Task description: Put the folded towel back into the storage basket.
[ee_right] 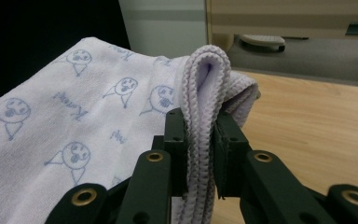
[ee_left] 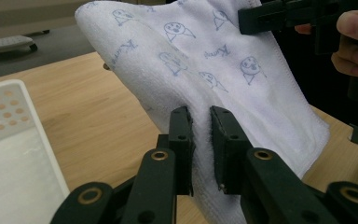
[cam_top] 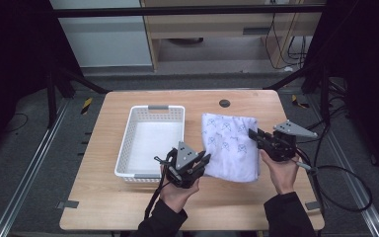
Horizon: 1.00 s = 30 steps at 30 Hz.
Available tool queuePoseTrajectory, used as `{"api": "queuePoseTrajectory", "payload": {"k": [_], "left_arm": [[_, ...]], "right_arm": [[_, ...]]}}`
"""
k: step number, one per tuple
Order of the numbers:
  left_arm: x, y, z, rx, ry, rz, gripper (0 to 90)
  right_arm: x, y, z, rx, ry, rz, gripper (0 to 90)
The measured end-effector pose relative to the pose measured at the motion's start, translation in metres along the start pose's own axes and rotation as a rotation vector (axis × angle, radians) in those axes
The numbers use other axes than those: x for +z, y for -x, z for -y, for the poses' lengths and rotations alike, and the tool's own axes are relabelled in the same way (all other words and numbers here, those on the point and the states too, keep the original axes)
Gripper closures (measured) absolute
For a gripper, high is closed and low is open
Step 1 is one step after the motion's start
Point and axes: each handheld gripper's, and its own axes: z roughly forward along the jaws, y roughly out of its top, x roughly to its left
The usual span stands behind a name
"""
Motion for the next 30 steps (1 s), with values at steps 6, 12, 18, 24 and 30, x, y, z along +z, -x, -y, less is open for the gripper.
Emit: {"api": "queuePoseTrajectory", "payload": {"k": [6,12,18,24,30], "left_arm": [[-0.010,-0.006,-0.006,-0.001,0.023,-0.018,78.3],[-0.016,-0.011,-0.010,0.002,0.031,-0.032,78.4],[-0.024,-0.016,-0.014,-0.005,0.046,-0.041,78.6],[-0.031,-0.022,-0.017,-0.004,0.054,-0.056,78.7],[-0.037,-0.028,-0.020,-0.004,0.060,-0.067,78.9]], "right_arm": [[0.002,-0.011,-0.011,-0.023,0.017,0.008,77.8],[0.005,-0.018,-0.018,-0.030,0.027,0.006,77.8],[0.008,-0.025,-0.025,-0.038,0.038,0.002,77.8],[0.012,-0.032,-0.032,-0.047,0.046,-0.004,77.8],[0.016,-0.039,-0.039,-0.061,0.051,-0.005,77.8]]}}
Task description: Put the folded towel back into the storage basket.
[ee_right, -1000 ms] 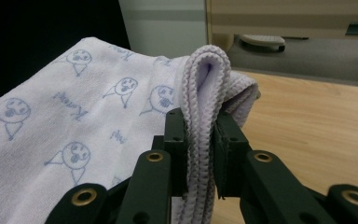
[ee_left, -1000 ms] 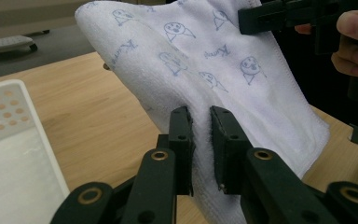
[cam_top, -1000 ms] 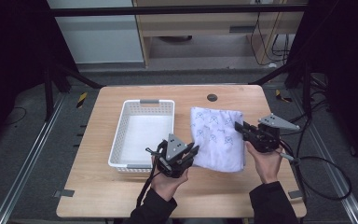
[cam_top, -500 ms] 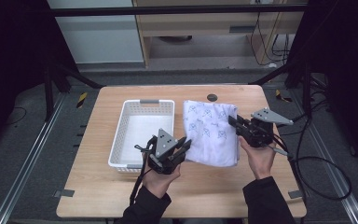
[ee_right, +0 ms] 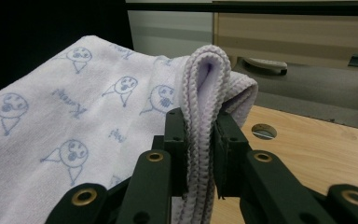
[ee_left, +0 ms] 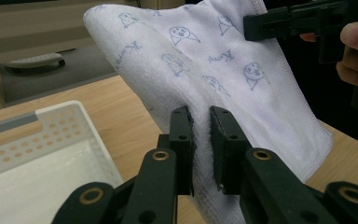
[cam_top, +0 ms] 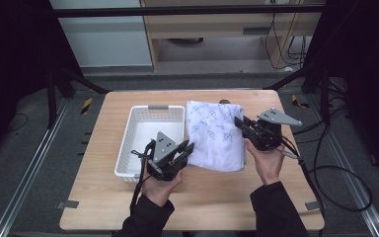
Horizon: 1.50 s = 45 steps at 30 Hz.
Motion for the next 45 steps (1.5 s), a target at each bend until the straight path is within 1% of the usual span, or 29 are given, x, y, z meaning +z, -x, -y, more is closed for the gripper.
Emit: {"api": "queuePoseTrajectory", "payload": {"k": [5,9,12,15,27,31,34,38,40,41,42,43,44,45], "left_arm": [[-0.008,-0.009,-0.004,0.007,0.007,-0.014,79.0],[-0.014,-0.015,-0.006,0.002,0.012,-0.026,79.1],[-0.019,-0.021,-0.007,0.007,0.016,-0.037,79.2],[-0.024,-0.026,-0.007,-0.002,0.018,-0.043,79.2],[-0.041,-0.048,-0.007,-0.011,0.032,-0.081,79.3],[-0.047,-0.056,-0.005,-0.013,0.030,-0.092,79.3],[-0.050,-0.063,-0.002,-0.029,0.033,-0.097,79.3],[-0.055,-0.073,0.003,-0.039,0.028,-0.108,79.3],[-0.056,-0.075,0.005,-0.040,0.028,-0.111,79.3],[-0.058,-0.079,0.007,-0.044,0.028,-0.115,79.3],[-0.058,-0.079,0.007,-0.044,0.028,-0.115,79.3],[-0.060,-0.083,0.009,-0.046,0.025,-0.124,79.3],[-0.060,-0.083,0.009,-0.046,0.025,-0.124,79.3],[-0.061,-0.086,0.011,-0.048,0.021,-0.130,79.3]], "right_arm": [[0.006,-0.006,-0.006,0.000,0.009,-0.015,77.9],[0.011,-0.014,-0.012,-0.010,0.013,-0.022,77.9],[0.014,-0.019,-0.016,-0.015,0.016,-0.026,77.8],[0.019,-0.026,-0.020,-0.025,0.019,-0.034,77.9],[0.038,-0.049,-0.031,-0.044,0.020,-0.055,77.8],[0.045,-0.055,-0.033,-0.048,0.017,-0.062,77.8],[0.051,-0.060,-0.034,-0.046,0.014,-0.072,77.8],[0.061,-0.070,-0.034,-0.059,0.005,-0.076,77.8],[0.066,-0.073,-0.033,-0.048,0.004,-0.088,77.8],[0.068,-0.074,-0.032,-0.044,-0.001,-0.088,77.8],[0.068,-0.074,-0.032,-0.044,-0.001,-0.088,77.8],[0.073,-0.078,-0.031,-0.061,-0.013,-0.083,77.8],[0.075,-0.080,-0.031,-0.064,-0.014,-0.085,77.8],[0.077,-0.083,-0.031,-0.071,-0.015,-0.083,77.8]]}}
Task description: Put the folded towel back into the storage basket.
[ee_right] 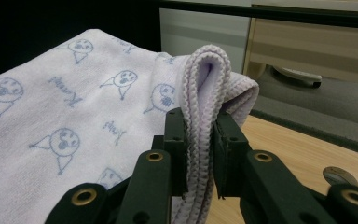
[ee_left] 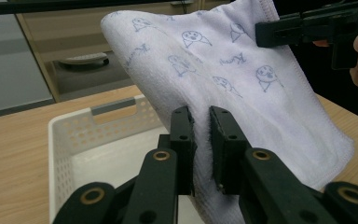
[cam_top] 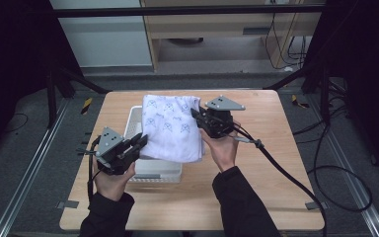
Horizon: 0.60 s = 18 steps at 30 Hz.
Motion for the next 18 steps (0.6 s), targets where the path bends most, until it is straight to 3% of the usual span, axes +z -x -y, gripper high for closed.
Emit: {"api": "queuePoseTrajectory", "payload": {"k": [18], "left_arm": [[-0.003,-0.027,0.008,-0.021,-0.013,-0.037,79.3]], "right_arm": [[0.034,-0.019,-0.002,-0.006,-0.006,-0.012,77.8]]}}
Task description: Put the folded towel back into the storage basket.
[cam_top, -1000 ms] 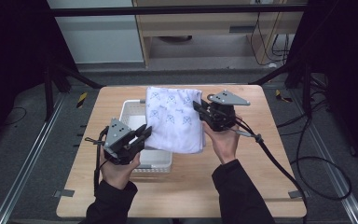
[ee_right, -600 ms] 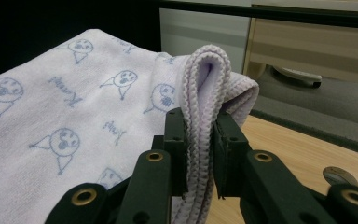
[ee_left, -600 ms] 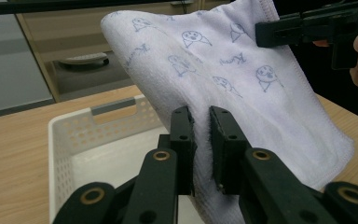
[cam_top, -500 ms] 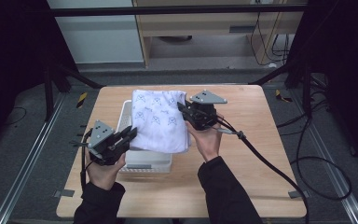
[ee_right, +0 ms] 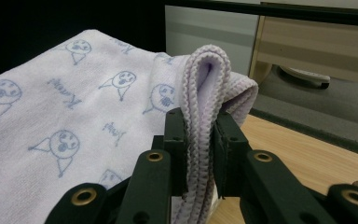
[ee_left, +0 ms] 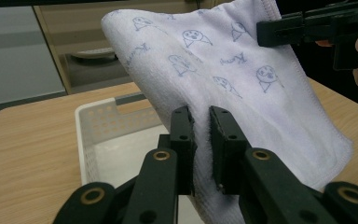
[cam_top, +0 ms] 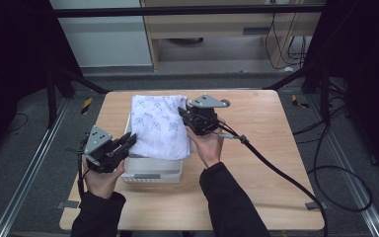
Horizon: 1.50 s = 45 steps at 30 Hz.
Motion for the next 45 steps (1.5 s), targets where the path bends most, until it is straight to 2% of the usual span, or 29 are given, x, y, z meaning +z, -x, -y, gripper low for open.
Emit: {"api": "queuePoseTrajectory", "payload": {"k": [7,21,35,45], "left_arm": [[0.002,-0.007,0.003,-0.008,-0.012,-0.018,79.3],[0.015,-0.025,0.016,-0.028,-0.047,-0.035,79.3],[0.028,-0.038,0.035,-0.040,-0.116,-0.061,79.3],[0.041,-0.042,0.051,-0.038,-0.168,-0.085,79.3]], "right_arm": [[0.011,-0.002,0.002,0.017,0.002,-0.009,77.8],[0.040,-0.002,0.020,0.046,-0.019,-0.024,77.7],[0.062,-0.006,0.039,0.064,-0.066,-0.027,77.7],[0.078,-0.010,0.057,0.070,-0.106,-0.019,77.5]]}}
